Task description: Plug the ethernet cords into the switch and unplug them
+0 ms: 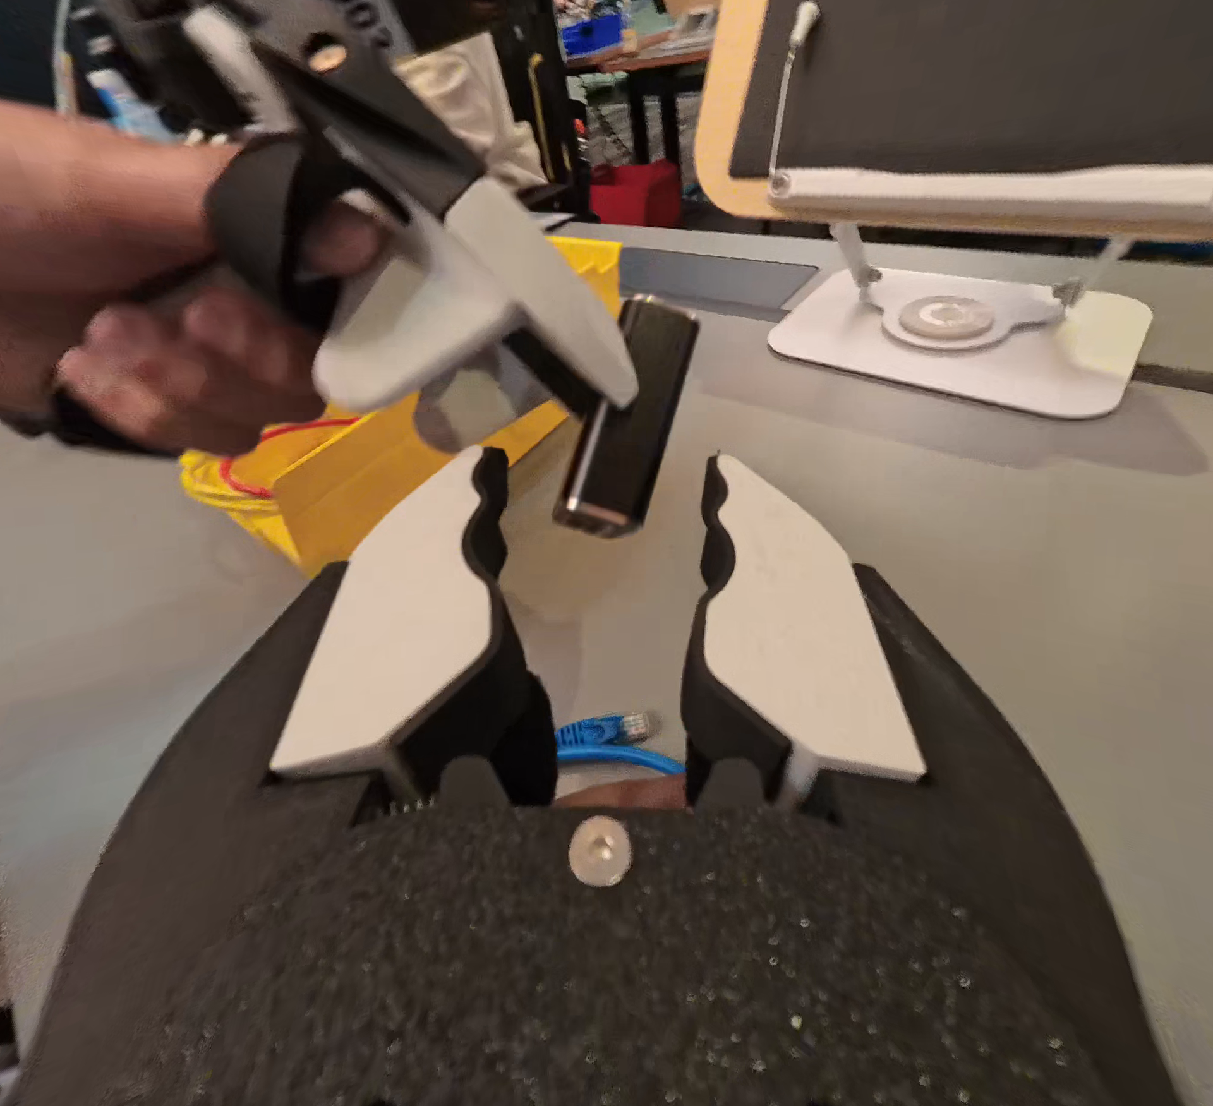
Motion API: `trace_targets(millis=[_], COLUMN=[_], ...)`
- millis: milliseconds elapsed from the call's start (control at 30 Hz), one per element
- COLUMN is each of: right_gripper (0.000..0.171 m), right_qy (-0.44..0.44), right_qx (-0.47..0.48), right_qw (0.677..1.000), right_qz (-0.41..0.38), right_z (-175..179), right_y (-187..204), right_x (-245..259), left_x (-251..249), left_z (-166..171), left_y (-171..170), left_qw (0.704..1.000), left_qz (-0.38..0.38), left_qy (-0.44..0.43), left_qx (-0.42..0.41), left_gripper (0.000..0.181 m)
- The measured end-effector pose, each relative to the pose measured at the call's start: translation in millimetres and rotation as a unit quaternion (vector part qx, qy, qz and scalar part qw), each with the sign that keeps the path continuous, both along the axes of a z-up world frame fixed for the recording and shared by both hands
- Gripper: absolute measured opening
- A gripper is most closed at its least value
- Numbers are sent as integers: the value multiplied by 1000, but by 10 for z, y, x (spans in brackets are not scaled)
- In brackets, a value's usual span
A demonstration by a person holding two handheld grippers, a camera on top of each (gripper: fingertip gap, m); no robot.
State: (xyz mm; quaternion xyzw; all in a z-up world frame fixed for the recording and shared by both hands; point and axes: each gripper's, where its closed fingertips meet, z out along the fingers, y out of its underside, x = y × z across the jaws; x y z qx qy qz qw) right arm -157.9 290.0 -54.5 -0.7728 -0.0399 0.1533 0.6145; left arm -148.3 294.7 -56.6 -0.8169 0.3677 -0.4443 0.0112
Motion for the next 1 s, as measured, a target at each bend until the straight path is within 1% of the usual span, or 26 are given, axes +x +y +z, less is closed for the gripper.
trace_targets(millis=[33, 67, 100, 167, 233, 300, 333, 400, 433, 467, 500, 533, 567, 633, 667, 700, 733, 833, 900, 933, 967, 1000], right_gripper=[53, 39, 25, 25, 25, 25, 25, 25, 25, 24, 25, 25, 25, 24, 24, 24, 24, 24, 25, 25, 25, 25], right_qy=[12, 25, 41, 65, 94, 158, 195, 270, 315, 359, 401, 440, 477, 539, 560, 577, 588, 597, 593, 588, 578, 566], right_qx=[-16, -31, -48, -83, -108, -126, -136, -163, -170, -181, -192, -202, -209, -227, -241, -251, -262, -296, -308, -312, -316, -318], right_qw=[1000, 999, 998, 994, 989, 977, 968, 941, 924, 902, 878, 852, 827, 770, 741, 719, 700, 667, 661, 659, 665, 673], right_qz=[-18, -21, 0, 23, 47, 72, 86, 122, 138, 155, 177, 199, 214, 257, 280, 296, 310, 333, 342, 349, 352, 354], right_z=[-38, -81, -123, -216, -266, -257, -241, -185, -127, -72, -16, 40, 84, 162, 176, 175, 157, 49, 8, 2, -19, -43], right_y=[31, 37, 21, -18, -70, -121, -148, -211, -233, -257, -284, -307, -321, -377, -419, -451, -484, -570, -607, -628, -640, -648], right_x=[60, 94, 66, 64, 91, 156, 188, 217, 229, 231, 216, 192, 169, 68, -3, -65, -124, -260, -334, -365, -390, -410], left_x=[23, 34, 39, 47, 40, -7, -48, -132, -160, -181, -202, -224, -242, -256, -257, -259, -268, -316, -332, -341, -348, -359], left_z=[-21, -45, -63, -66, 9, 164, 231, 282, 276, 252, 219, 186, 173, 153, 133, 97, 71, -60, -111, -125, -121, -132], left_y=[-43, -76, -82, -85, 30, 83, 59, -28, -97, -187, -269, -342, -397, -507, -551, -590, -605, -650, -681, -692, -704, -708], left_qw=[1000, 1000, 1000, 997, 987, 962, 940, 881, 843, 802, 765, 729, 691, 620, 591, 561, 523, 393, 318, 292, 271, 257], left_qz=[-2, -3, -1, -14, -6, -20, -41, -80, -102, -127, -142, -152, -157, -177, -195, -220, -242, -324, -351, -358, -359, -364], left_qy=[0, 2, 3, -14, -56, -125, -159, -197, -206, -208, -197, -181, -163, -129, -112, -96, -77, -32, -25, -26, -28, -28], left_qx=[6, 13, 26, 74, 151, 243, 298, 422, 486, 545, 596, 642, 687, 753, 775, 792, 813, 860, 880, 887, 893, 895], left_gripper=[58, 58, 57, 55, 51, 56, 58, 58, 60, 67, 68, 63, 55, 51, 52, 58, 60, 54, 45, 41, 32, 30])
